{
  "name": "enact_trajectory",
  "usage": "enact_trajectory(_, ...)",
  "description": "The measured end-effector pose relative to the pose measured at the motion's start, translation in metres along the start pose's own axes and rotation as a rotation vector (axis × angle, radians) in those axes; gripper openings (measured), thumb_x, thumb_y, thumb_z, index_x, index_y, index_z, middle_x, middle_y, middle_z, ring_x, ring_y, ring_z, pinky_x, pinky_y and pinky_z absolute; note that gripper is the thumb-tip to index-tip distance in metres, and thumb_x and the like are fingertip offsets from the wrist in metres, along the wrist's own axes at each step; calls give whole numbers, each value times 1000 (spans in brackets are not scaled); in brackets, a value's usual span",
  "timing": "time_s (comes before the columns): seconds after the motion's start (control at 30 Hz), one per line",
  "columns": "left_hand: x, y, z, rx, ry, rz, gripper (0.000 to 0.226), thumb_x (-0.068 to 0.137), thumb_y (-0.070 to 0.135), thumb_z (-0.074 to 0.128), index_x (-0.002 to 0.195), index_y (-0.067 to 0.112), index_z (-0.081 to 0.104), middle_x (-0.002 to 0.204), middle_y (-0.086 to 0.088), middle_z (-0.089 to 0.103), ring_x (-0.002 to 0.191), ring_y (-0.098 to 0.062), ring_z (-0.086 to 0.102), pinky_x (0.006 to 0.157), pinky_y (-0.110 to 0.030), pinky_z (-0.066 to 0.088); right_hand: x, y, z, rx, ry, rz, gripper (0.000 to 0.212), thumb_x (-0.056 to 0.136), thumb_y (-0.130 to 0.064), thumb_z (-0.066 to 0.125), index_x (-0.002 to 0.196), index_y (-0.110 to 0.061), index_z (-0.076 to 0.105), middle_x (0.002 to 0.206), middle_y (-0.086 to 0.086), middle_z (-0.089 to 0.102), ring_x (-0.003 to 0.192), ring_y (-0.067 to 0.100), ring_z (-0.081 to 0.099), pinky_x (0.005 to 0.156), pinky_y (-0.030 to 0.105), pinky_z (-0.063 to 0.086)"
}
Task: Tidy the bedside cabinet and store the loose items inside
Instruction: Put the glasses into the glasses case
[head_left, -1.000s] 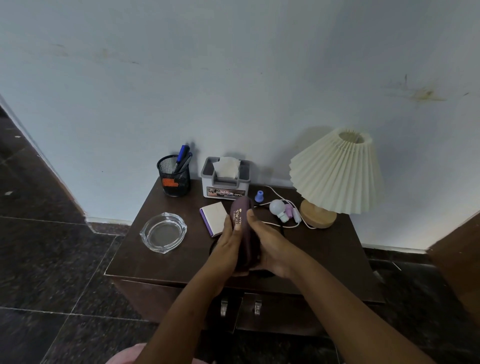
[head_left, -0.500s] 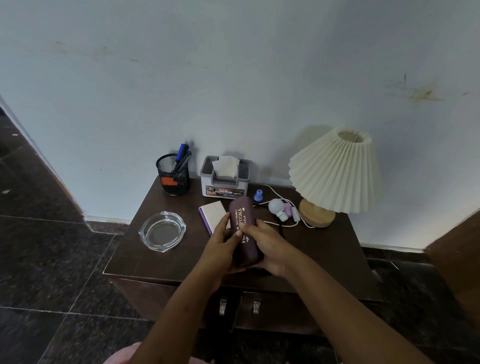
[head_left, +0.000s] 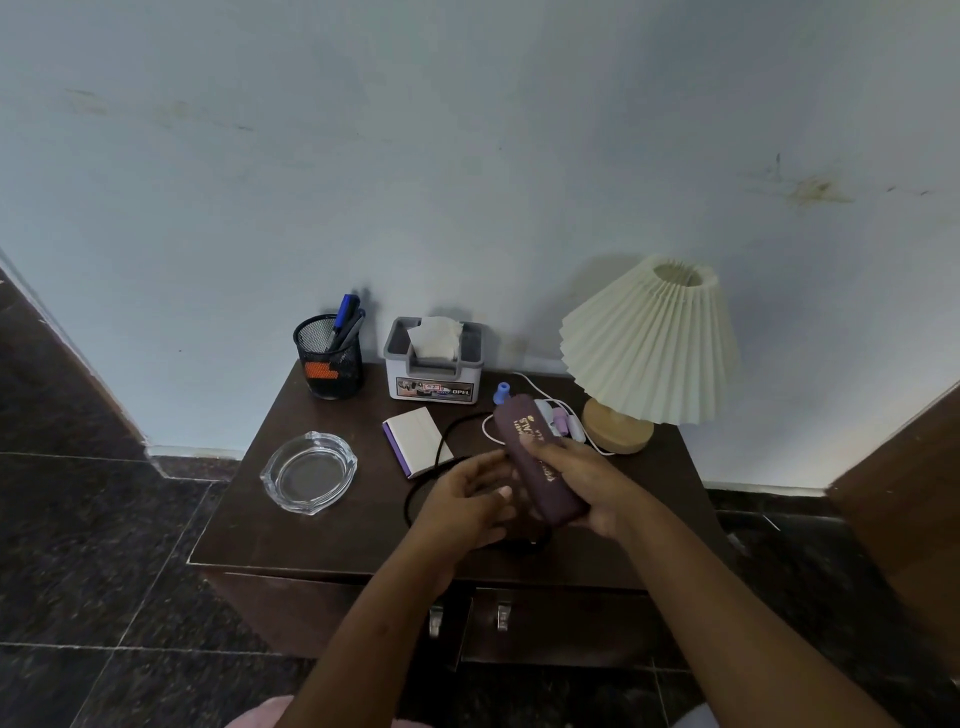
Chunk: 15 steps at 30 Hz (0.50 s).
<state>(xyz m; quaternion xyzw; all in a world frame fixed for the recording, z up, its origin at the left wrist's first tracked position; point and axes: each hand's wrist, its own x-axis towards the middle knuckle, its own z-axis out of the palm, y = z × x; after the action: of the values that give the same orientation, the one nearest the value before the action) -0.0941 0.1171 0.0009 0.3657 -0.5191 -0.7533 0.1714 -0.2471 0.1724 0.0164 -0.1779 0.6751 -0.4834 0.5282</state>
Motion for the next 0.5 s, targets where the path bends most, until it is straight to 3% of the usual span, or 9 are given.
enact_trajectory(0.1,-1,0,13,53,-35,-24,31,92,4,53,108,31,56,102,14,63,78,-10,63,59,-23,48,-6,5,-33,-99,103,43,32,80,-31,72,105,-16,62,83,4,71,69,15,66,55,24,52)
enact_trajectory(0.23,-5,-1,21,131,-77,-34,26,92,8,53,109,28,56,99,13,63,73,-6,61,66,-23,47,-14,18,-77,-130,267,137,38,77,-28,75,105,-12,57,92,11,65,79,23,61,61,30,48)
enact_trajectory(0.37,-8,-1,23,166,-96,-51,24,91,9,54,107,26,57,98,10,64,76,-8,60,68,-23,46,-12,32,-100,-145,394,174,45,79,-19,74,113,1,54,88,16,61,75,27,58,60,35,47)
enact_trajectory(0.5,-8,-1,23,184,-91,-64,22,91,9,55,107,25,57,95,9,63,76,-7,59,69,-24,46,-3,39,-100,-155,457,185,52,81,-17,73,122,5,49,111,25,60,87,33,58,77,42,49)
